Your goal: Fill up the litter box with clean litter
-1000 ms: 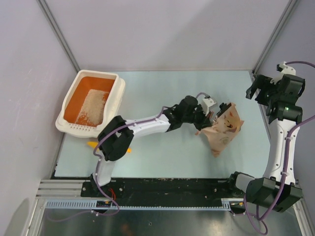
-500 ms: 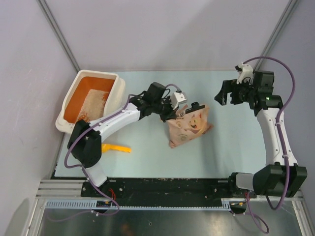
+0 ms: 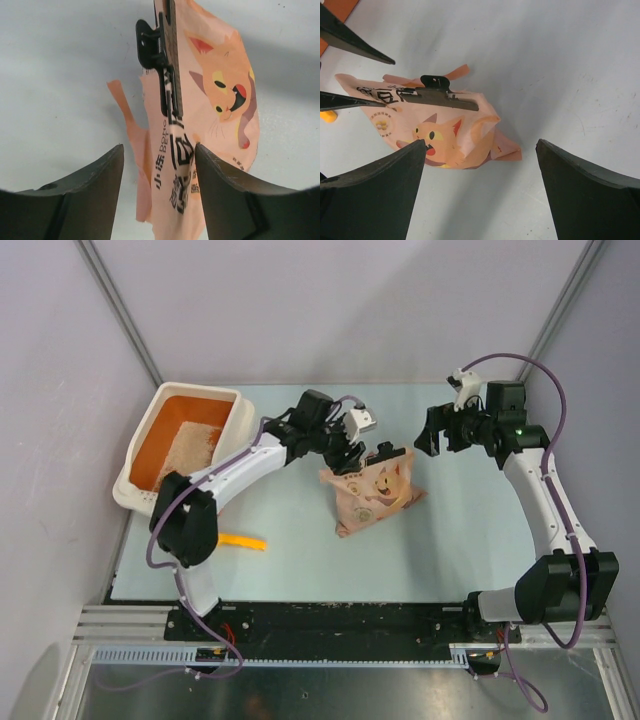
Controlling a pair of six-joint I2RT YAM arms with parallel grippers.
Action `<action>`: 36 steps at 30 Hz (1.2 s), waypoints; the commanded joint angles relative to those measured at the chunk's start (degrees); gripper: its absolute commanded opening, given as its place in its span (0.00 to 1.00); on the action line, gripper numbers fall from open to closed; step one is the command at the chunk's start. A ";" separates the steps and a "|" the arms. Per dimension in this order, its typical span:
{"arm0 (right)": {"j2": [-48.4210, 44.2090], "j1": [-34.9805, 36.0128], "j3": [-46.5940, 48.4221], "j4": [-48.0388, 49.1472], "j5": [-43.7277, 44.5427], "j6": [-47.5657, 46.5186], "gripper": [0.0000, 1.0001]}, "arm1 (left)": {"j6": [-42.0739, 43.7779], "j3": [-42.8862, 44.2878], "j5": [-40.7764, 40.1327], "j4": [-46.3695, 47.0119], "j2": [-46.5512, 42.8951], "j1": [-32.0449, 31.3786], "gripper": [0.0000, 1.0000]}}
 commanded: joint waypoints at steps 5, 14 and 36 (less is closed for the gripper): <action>-1.31 -0.43 1.71 -0.29 0.82 -2.37 0.98 | -1.36 6.71 7.63 1.33 6.42 -0.82 0.60; -1.14 -1.23 1.36 0.15 0.21 -1.75 0.98 | 2.15 2.58 6.49 -0.77 2.83 -1.17 0.20; 1.15 1.50 1.36 1.65 0.21 -1.84 0.98 | 12.79 -14.21 -0.98 -12.81 -17.57 7.00 0.00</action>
